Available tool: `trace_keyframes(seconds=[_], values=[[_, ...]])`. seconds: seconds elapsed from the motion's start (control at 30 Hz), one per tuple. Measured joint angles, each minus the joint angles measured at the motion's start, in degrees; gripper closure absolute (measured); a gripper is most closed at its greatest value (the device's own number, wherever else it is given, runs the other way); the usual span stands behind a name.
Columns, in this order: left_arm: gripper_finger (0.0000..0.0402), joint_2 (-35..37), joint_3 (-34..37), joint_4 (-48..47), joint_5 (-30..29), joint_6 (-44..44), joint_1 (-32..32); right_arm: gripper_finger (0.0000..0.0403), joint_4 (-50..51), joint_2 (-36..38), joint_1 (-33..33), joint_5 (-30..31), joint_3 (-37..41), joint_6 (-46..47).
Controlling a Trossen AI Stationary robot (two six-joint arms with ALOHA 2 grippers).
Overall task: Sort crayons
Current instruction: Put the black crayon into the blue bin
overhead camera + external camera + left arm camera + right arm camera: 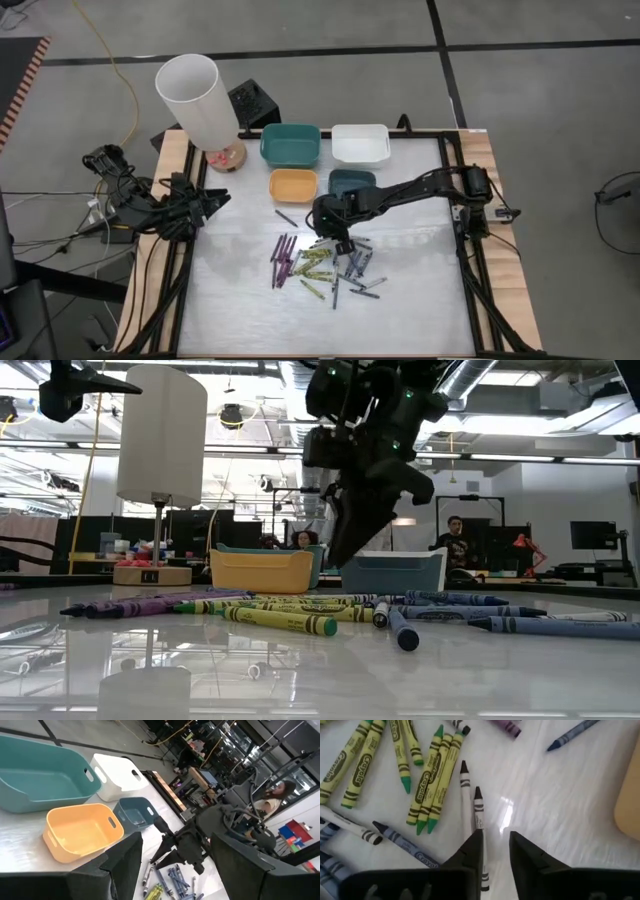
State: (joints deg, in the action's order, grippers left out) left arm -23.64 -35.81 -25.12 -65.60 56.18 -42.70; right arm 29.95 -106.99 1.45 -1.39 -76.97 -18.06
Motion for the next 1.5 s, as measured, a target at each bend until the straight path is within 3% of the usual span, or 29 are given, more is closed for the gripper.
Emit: trace_keyframes(seconds=[0.27,1.27,1.5], values=[[0.0176,0.0,0.0,-0.2,1.3,0.0,0.0,0.0271,0.0,-1.3,0.2,0.0,0.0,0.0],[0.0176,0.0,0.0,-1.2,1.3,0.6,0.0,0.0274,-2.2,-1.1,-0.5,0.3,3.8,-0.3],[0.0176,0.0,0.0,-1.0,1.4,0.6,0.0,0.0274,-2.7,-3.9,-0.5,0.6,3.7,-0.2]])
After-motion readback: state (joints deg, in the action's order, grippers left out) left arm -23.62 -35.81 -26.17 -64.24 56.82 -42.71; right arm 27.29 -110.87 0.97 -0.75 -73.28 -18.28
